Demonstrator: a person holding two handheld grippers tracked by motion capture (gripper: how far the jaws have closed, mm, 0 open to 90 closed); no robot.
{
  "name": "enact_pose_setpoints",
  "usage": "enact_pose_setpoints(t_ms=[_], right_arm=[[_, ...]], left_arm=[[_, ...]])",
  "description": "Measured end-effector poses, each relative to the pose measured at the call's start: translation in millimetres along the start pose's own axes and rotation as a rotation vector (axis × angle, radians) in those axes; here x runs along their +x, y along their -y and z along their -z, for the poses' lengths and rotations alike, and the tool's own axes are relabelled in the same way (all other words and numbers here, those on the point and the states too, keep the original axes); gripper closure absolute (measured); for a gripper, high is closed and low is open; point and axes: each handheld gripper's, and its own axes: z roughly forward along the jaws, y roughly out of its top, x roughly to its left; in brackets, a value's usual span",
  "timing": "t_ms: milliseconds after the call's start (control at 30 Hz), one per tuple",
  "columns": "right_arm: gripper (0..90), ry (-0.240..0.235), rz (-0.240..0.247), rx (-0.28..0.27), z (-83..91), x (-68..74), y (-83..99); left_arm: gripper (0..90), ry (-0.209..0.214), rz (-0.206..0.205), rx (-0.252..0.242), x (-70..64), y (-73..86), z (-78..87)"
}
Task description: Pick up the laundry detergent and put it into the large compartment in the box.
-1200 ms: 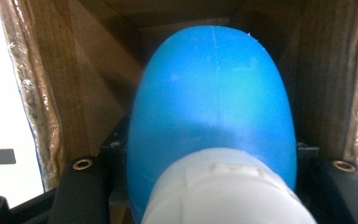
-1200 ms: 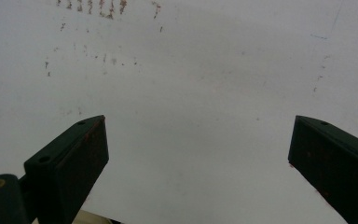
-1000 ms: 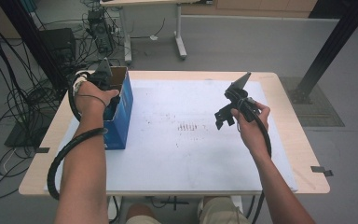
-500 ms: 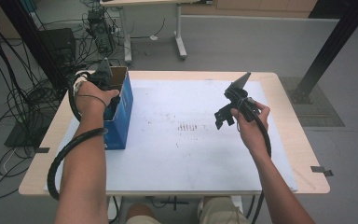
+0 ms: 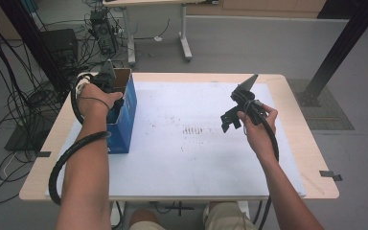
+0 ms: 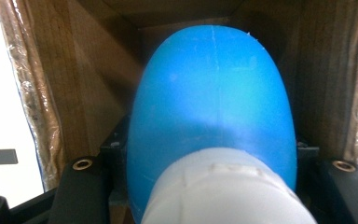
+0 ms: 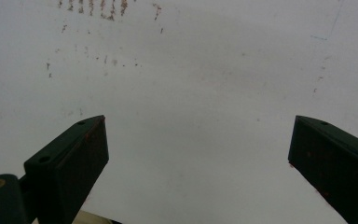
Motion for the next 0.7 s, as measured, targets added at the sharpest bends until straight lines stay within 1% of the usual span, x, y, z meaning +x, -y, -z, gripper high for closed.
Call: enact_pose_setpoints(t_ms=[367, 700], right_arm=[[4.8, 0.002, -0.003, 0.001, 0.7, -0.1, 0.2], [4.8, 0.006, -0.002, 0.0, 1.9, 2.1, 0.1]], left_arm=[[37.7, -0.002, -0.007, -0.001, -0.6, 0.3, 0.1], [37.7, 0.001, -0.004, -0.001, 0.3, 0.1, 0.0]])
